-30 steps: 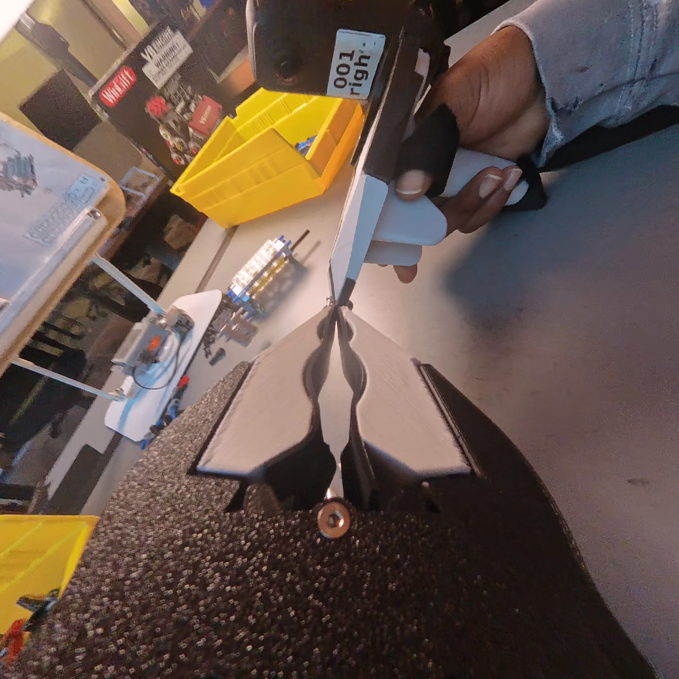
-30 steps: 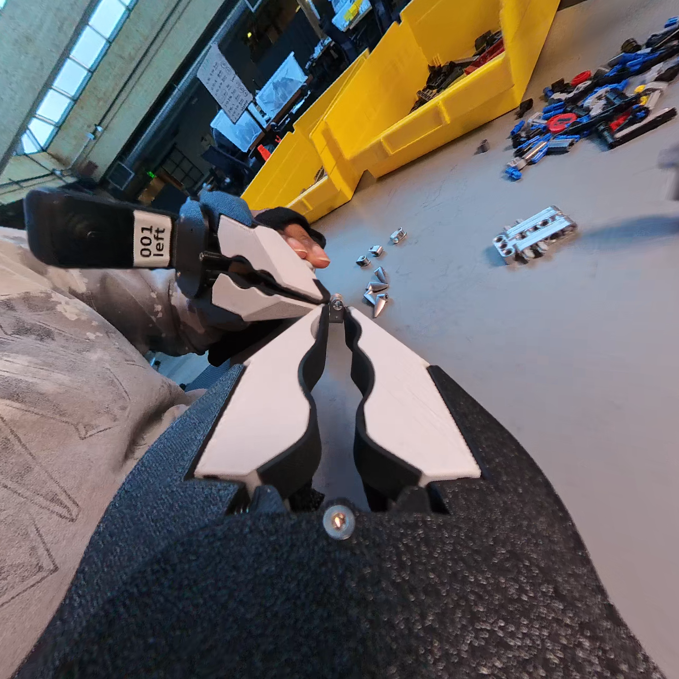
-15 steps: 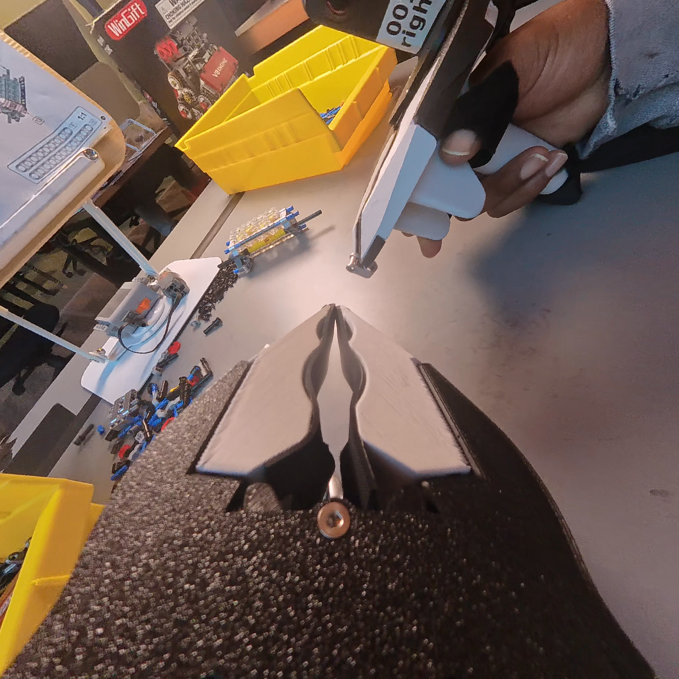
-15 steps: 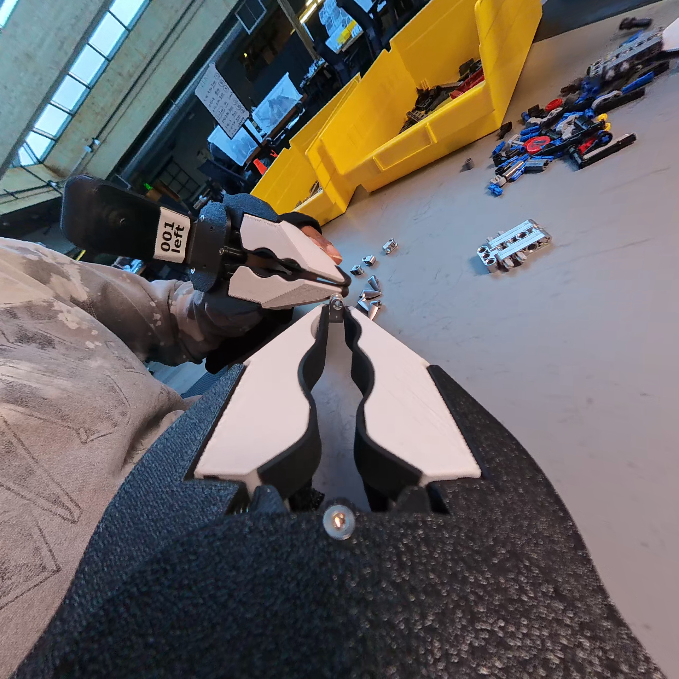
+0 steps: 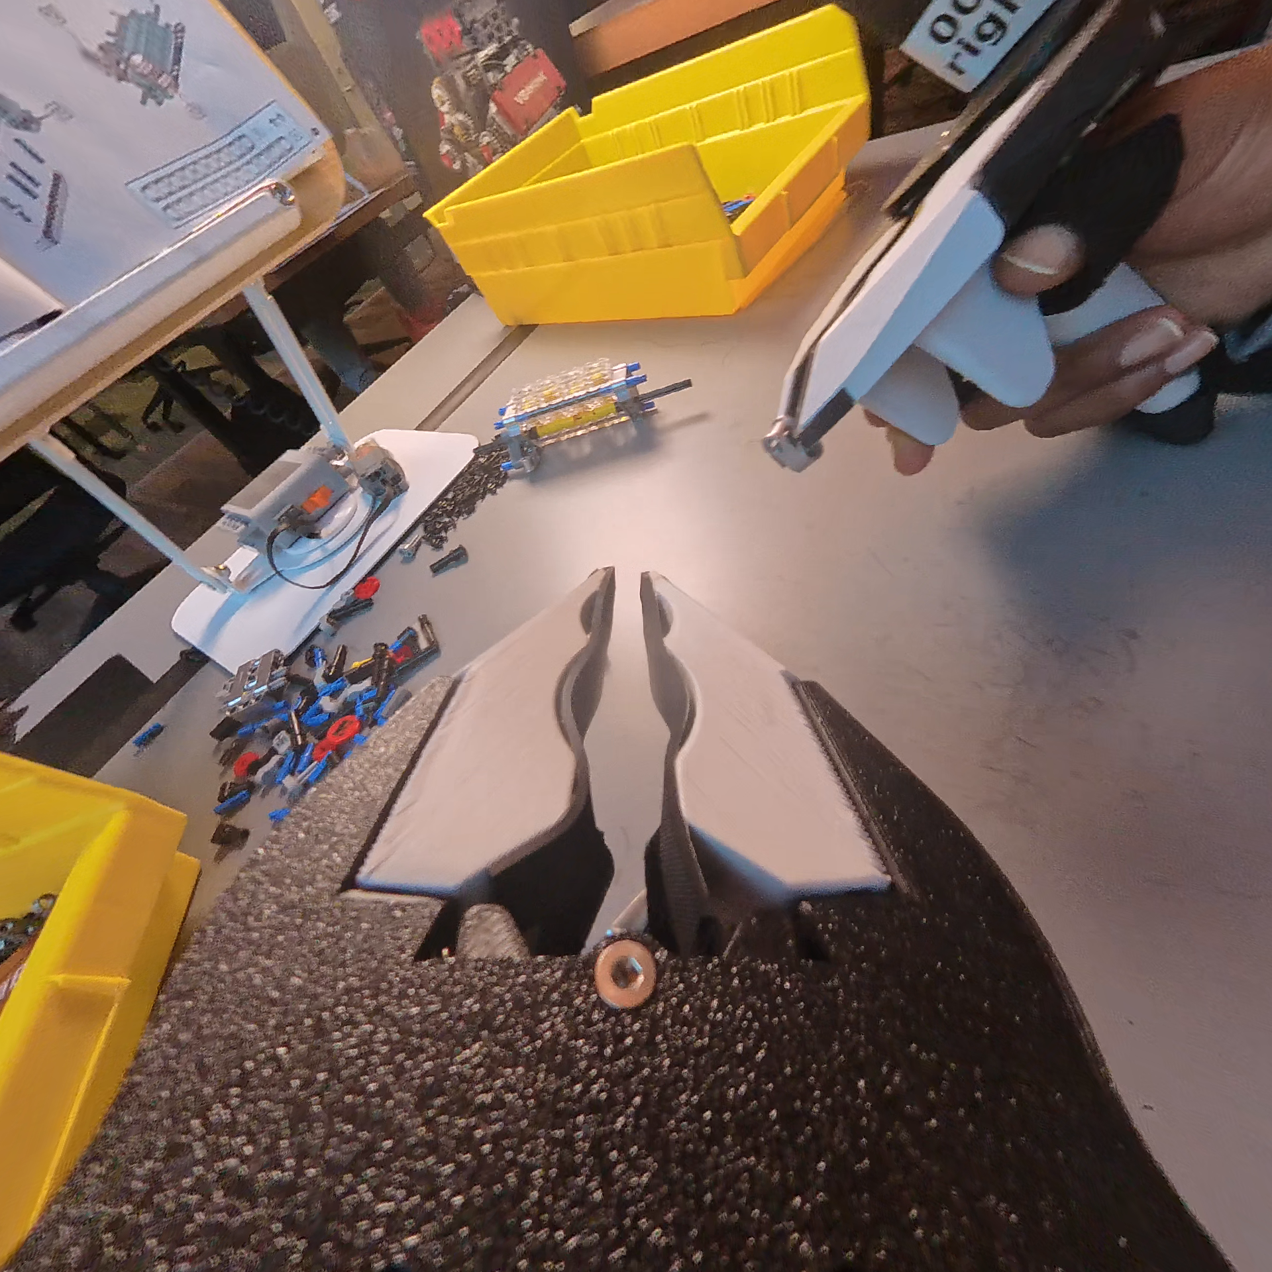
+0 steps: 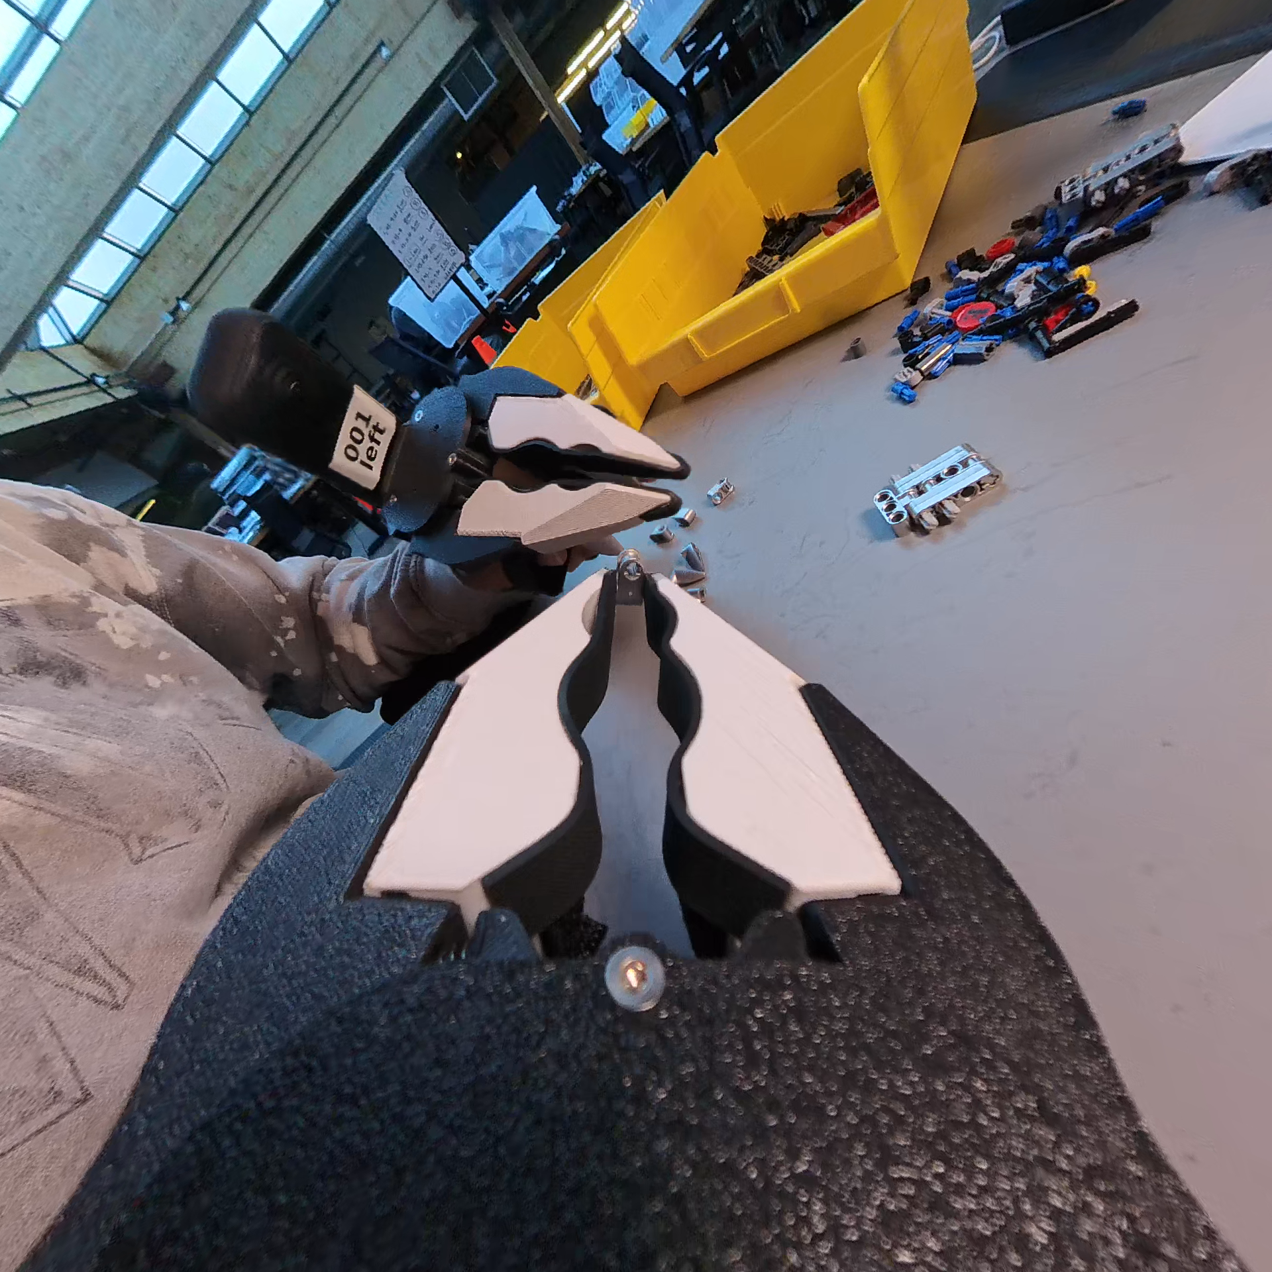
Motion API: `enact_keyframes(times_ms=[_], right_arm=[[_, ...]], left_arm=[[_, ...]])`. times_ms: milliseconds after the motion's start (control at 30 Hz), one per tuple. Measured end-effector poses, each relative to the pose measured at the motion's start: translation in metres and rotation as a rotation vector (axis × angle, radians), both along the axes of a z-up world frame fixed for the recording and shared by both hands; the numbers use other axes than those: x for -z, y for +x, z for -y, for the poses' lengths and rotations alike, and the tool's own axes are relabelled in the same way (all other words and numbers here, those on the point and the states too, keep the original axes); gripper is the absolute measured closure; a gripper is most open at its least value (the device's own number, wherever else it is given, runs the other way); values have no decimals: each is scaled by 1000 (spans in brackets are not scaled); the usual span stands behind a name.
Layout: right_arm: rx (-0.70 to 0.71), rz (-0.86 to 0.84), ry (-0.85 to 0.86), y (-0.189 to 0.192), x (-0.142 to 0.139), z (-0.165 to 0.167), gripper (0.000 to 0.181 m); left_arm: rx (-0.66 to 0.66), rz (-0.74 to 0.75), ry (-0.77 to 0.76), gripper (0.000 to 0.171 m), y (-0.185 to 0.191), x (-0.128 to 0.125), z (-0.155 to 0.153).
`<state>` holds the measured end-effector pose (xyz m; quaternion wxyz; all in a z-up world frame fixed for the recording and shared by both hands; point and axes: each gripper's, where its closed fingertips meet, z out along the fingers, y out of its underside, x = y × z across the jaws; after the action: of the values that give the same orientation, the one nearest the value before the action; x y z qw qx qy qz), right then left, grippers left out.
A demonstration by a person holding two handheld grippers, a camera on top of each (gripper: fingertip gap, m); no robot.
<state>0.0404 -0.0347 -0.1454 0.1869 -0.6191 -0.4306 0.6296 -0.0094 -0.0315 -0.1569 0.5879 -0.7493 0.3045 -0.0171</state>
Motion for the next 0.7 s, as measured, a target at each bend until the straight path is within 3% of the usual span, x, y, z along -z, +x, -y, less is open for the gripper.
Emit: enact_keyframes(times_ms=[233, 367, 567, 700], right_arm=[[81, -88, 22, 5, -19, -16, 174], [94, -89, 27, 4, -18, -16, 174], [75, -76, 50, 2, -14, -11, 174], [64, -96, 30, 4, -19, -9, 174]], left_arm=[[-237, 48, -144, 141, -70, 1, -52], [-391, -42, -293, 131, -116, 13, -100], [-575, -198, -464, 140, -160, 43, -157], [-653, -190, -604, 144, -174, 66, -176]])
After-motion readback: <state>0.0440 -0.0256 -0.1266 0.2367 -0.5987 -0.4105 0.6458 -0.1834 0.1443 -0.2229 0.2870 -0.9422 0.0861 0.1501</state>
